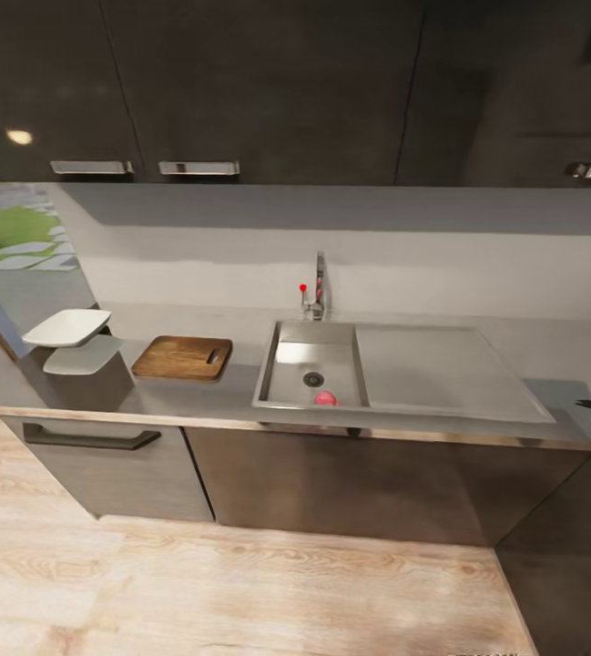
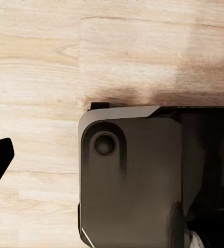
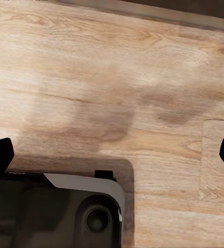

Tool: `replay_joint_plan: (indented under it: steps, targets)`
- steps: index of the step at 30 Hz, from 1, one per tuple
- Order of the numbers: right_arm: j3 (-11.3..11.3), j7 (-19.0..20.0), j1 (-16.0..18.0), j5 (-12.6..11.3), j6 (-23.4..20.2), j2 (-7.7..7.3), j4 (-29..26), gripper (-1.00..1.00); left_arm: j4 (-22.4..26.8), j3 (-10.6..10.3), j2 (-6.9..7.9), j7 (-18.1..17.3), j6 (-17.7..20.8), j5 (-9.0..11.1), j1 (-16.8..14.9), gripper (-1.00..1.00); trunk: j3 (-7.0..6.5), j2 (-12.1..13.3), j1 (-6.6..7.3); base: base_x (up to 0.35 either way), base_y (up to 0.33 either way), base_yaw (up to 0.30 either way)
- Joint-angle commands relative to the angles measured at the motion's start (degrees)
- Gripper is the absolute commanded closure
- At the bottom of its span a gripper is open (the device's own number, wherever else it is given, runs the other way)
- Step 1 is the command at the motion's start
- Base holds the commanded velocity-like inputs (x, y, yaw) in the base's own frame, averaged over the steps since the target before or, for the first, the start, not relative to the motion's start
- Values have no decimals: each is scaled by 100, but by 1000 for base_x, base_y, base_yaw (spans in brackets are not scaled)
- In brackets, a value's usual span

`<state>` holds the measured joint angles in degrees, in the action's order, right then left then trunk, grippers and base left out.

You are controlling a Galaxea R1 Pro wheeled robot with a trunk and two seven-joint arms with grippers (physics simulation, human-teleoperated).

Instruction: In the kitchen, take the Vidalia onion out of the sink, dice it on the chopping board with the paring knife, put the diced onion into the bowl on the countertop, then place both the paring knife and the chopping board into the sink.

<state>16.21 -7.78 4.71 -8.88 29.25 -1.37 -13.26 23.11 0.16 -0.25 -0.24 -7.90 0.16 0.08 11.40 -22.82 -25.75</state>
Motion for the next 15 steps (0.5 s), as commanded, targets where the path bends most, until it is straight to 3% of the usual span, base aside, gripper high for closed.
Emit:
replay_joint_plan:
  steps: [1,15]
  targets:
    - [49,-22,4,-51,17,-3,0,-100,5,2,-1,-2,-10,2,1,-100,5,-10,-3,0,0,-159]
    - [46,-28,4,-46,20,-21,-1,-100,-7,2,-1,-2,-10,2,1,-100,-71,-10,-3,0,0,-188]
